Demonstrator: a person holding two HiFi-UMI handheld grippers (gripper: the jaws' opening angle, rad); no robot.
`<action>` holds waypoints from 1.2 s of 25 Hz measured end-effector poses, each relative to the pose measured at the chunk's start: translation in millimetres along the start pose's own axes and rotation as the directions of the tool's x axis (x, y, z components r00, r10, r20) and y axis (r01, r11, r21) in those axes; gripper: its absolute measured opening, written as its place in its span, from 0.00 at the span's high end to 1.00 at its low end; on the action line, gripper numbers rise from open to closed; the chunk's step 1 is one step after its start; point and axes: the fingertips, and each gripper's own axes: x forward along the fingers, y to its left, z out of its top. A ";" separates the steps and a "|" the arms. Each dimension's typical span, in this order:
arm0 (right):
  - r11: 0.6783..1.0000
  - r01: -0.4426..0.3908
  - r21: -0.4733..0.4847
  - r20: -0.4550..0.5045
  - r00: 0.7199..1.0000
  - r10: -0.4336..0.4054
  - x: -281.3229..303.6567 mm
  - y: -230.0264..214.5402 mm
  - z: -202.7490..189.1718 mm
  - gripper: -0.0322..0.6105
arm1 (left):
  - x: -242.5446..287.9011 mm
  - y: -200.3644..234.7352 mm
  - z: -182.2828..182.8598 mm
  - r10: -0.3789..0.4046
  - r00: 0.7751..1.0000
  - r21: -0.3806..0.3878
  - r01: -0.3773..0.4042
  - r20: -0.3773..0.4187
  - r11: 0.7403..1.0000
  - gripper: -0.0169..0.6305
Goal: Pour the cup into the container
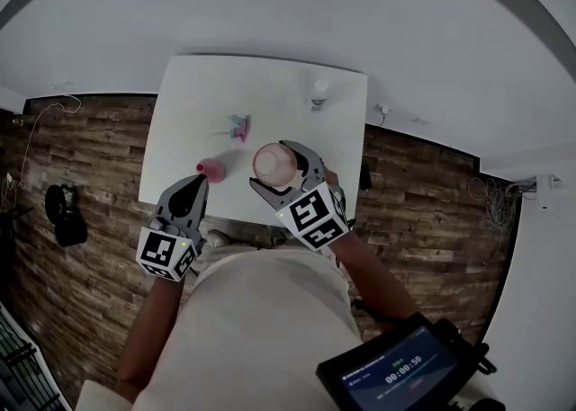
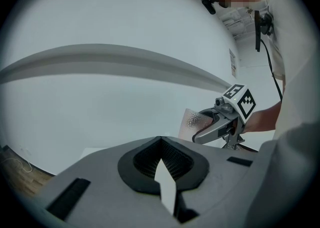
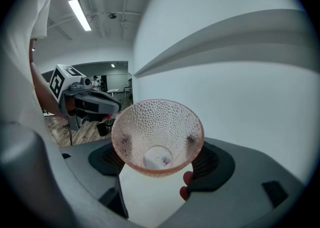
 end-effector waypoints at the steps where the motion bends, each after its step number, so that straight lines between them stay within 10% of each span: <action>1: 1.000 0.001 0.003 -0.003 1.000 -0.001 -0.6 -0.7 -2.4 0.38 | 1.1 -0.9 -1.3 -0.003 1.000 0.002 0.003 -0.004 1.000 0.96; 30: 1.000 -0.029 -0.012 -0.126 0.992 0.027 14.1 3.0 -72.2 0.38 | 20.5 -2.4 -70.2 -0.006 0.994 -0.043 0.001 -0.111 0.999 0.89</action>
